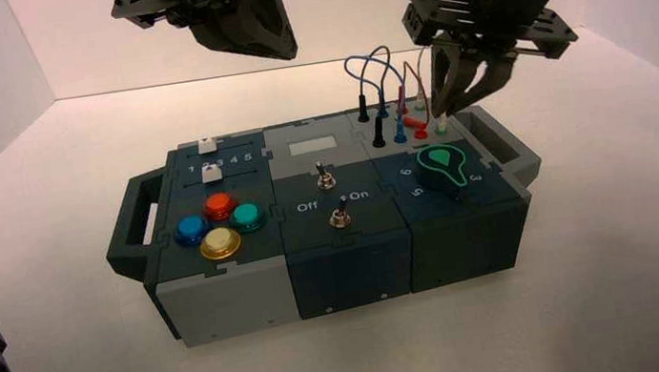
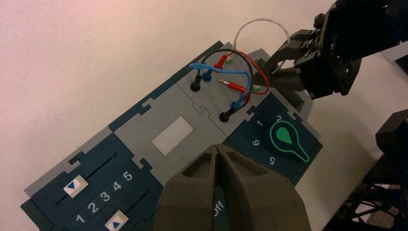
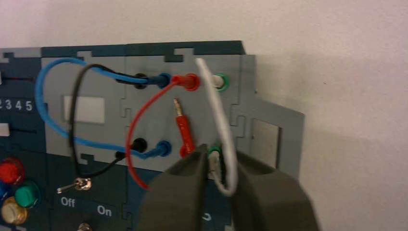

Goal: Pull the white wire.

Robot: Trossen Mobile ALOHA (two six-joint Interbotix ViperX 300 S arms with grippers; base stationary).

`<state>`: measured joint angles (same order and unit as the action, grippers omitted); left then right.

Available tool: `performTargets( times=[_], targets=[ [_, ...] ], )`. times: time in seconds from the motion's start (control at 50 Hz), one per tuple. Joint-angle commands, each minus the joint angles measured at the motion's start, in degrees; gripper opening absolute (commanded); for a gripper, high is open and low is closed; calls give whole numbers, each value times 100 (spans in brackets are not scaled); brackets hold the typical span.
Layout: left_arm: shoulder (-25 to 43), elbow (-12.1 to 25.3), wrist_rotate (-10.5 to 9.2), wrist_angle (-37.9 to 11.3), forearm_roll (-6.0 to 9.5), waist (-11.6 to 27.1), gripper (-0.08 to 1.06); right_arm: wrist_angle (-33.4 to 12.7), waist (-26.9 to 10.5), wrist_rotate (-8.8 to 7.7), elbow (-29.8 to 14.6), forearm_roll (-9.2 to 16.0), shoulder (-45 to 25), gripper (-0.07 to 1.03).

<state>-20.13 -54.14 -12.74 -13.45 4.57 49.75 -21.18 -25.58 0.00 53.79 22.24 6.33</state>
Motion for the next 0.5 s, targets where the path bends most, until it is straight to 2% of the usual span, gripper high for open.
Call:
performTargets(
  times=[0.02,0.28,0.5],
  targets=[
    [-35,158,-9,53,9,18,-3,26,18,-9,-97,-44,105,-2],
    [-26,158,-9,53,9,18,-3,9,44,-9,9,-97,659,-2],
    [-35,167,-9,62,9,18,-3,-53,141,18,44,-246,694,-2]
  ],
)
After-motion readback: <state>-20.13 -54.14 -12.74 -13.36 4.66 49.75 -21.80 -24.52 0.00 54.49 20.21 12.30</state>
